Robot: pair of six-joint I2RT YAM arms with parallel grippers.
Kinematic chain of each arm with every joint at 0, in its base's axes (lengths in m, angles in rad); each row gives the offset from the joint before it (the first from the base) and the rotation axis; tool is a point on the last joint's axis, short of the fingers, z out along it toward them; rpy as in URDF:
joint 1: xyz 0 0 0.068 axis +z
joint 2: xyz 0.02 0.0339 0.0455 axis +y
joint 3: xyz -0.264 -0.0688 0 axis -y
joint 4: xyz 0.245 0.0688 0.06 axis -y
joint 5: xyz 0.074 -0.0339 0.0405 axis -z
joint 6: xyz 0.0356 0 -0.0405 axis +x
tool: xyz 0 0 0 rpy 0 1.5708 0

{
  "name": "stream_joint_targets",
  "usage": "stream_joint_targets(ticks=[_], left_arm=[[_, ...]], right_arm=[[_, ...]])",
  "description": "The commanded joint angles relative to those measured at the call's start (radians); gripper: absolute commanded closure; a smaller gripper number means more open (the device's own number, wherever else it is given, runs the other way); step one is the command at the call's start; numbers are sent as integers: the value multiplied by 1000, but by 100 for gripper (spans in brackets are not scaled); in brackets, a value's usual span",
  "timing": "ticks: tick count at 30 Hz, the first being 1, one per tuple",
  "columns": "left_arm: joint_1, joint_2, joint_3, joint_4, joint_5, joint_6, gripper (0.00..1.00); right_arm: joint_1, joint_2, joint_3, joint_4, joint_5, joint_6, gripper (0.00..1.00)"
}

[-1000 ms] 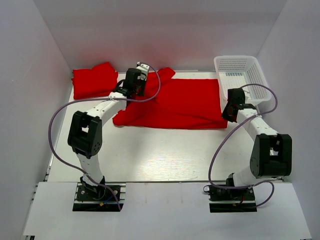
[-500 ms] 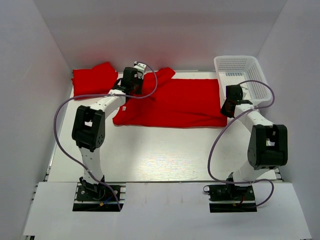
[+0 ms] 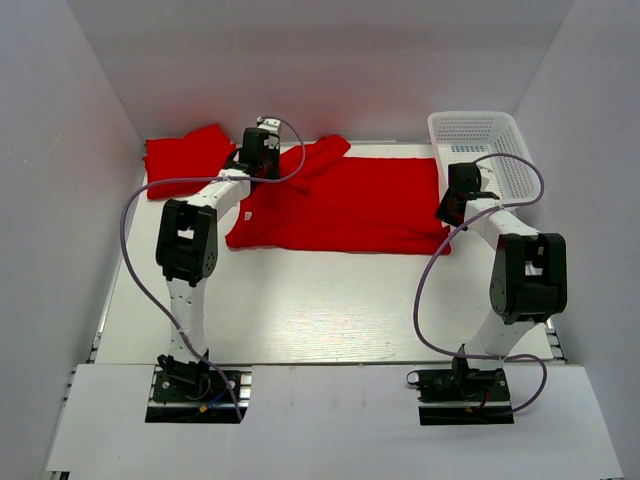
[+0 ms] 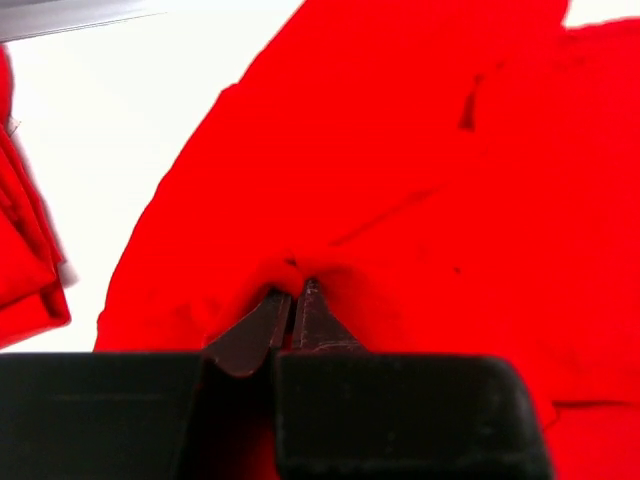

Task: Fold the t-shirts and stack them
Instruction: Fold the flattened tshirt in 1/3 of the way

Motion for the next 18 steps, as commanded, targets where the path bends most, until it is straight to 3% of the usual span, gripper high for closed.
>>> stream_joint_targets(ticks=[1,4,5,8,12,16,18], left_arm=[[26,17,75,-23,17,-88,90],[35,38,95,-13,81,-97,90],[35,38,95,-1,95,-97,90],[44,58,105,-1,136,-97,86],[44,78,114,-1,149,-118,55],[53,101,140,10,161,-142,50],[53,130,167,10,170,-142,41]], right_arm=[[0,-8,42,7,16,-7,51],[4,-23,38,7,-42,-61,41],[5,-34,35,26,-91,-67,10],[7,-66,3,57,-171,-127,10],[14,-111,-33,91,-231,-173,10],[19,-164,-68,99,-279,-191,10],[27,-198,-79,105,-305,-205,10]])
